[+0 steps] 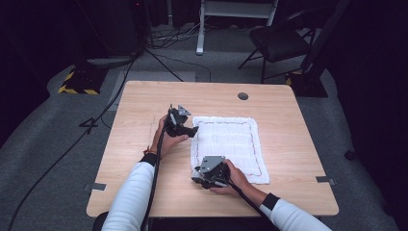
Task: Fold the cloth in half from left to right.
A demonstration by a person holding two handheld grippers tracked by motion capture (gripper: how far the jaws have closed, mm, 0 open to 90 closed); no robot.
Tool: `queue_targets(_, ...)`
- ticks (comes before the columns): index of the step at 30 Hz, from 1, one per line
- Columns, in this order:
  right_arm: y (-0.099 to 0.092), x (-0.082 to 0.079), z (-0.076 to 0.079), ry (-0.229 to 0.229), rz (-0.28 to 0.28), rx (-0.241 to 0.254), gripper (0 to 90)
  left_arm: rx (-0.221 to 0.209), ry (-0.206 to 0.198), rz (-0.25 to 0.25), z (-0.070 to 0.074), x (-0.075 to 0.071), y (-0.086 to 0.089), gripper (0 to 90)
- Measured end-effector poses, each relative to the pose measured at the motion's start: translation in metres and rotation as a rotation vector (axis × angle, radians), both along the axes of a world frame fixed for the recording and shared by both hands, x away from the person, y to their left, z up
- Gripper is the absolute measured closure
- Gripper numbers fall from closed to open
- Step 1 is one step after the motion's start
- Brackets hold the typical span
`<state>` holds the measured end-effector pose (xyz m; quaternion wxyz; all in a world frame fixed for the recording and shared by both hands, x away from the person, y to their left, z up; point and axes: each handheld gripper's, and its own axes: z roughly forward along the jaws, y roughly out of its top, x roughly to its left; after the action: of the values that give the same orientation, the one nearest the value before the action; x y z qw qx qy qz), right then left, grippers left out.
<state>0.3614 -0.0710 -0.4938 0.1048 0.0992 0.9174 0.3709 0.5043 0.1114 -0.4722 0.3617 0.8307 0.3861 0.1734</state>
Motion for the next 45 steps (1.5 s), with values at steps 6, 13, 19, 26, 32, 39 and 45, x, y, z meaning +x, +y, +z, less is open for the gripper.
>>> queue_targets(6,0.000,-0.003,0.001,-0.036,-0.023,-0.026,82.2,0.003,0.022,0.014,-0.004,0.000,-0.003,22.7)
queue_targets(13,0.000,-0.014,0.001,-0.045,0.022,-0.029,85.2,-0.006,0.027,0.022,-0.005,-0.001,-0.001,22.4)
queue_targets(19,0.003,-0.025,0.002,-0.045,0.062,-0.038,85.4,0.007,0.023,0.020,-0.006,-0.001,-0.003,21.9)
queue_targets(26,0.009,-0.038,0.003,-0.039,0.105,-0.051,85.5,0.045,0.031,0.035,-0.012,0.000,-0.007,21.4)
queue_targets(32,0.010,-0.045,0.003,-0.034,0.136,-0.057,85.7,0.092,0.050,0.056,-0.022,0.003,-0.011,17.9)
queue_targets(39,0.010,-0.046,0.004,-0.035,0.147,-0.059,85.7,0.026,0.091,0.033,-0.025,0.005,-0.006,21.9)
queue_targets(45,0.009,-0.046,0.003,-0.036,0.150,-0.059,85.7,-0.005,0.089,-0.066,-0.023,0.002,-0.003,61.6)
